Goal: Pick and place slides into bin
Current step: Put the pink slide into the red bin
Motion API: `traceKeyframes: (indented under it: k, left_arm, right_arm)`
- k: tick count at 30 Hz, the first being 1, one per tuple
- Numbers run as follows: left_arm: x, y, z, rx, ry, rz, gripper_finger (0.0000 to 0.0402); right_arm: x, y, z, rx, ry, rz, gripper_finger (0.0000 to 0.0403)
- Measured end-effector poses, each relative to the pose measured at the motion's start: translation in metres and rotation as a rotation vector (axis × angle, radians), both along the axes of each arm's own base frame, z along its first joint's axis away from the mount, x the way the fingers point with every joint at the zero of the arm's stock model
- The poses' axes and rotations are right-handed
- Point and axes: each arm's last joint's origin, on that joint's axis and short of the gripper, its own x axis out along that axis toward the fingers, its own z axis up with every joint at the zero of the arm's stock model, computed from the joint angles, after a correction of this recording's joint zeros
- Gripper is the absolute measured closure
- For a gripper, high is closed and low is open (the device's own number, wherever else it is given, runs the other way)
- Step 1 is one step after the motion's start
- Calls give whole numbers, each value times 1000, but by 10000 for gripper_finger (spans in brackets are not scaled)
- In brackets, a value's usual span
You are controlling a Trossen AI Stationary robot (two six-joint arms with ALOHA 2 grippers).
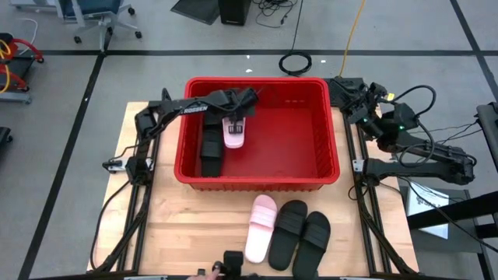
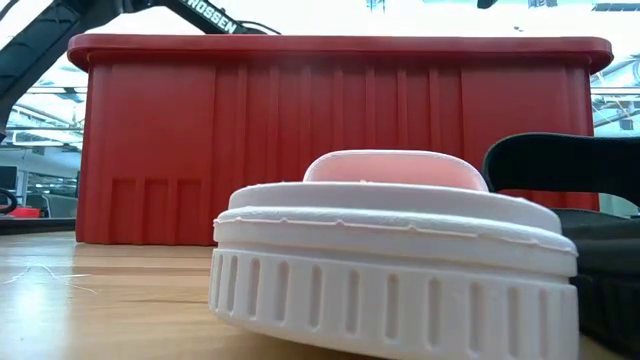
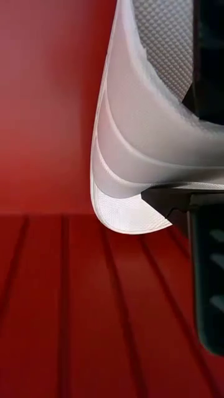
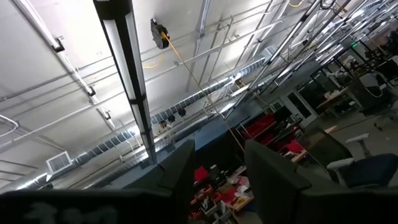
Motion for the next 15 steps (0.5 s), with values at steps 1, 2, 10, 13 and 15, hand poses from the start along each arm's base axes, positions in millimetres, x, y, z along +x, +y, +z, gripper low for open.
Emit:
traceKeyframes:
  k: [1,2,10,13,15]
  left_arm:
    - [-1,4,0,-3,-8,2,360]
    - [-2,7,0,-3,-14,2,360]
    - [-6,16,0,-53,-35,-58,360]
    - [-6,16,0,-54,-39,-65,360]
    - [-5,16,0,-52,-39,-76,360]
  right_arm:
    - [0,0,0,2,-1,1,273]
    - [0,0,0,2,-2,1,273]
    - [0,0,0,-3,2,-5,273]
    - [0,0,0,-3,2,-5,273]
    - [0,0,0,-3,2,-5,273]
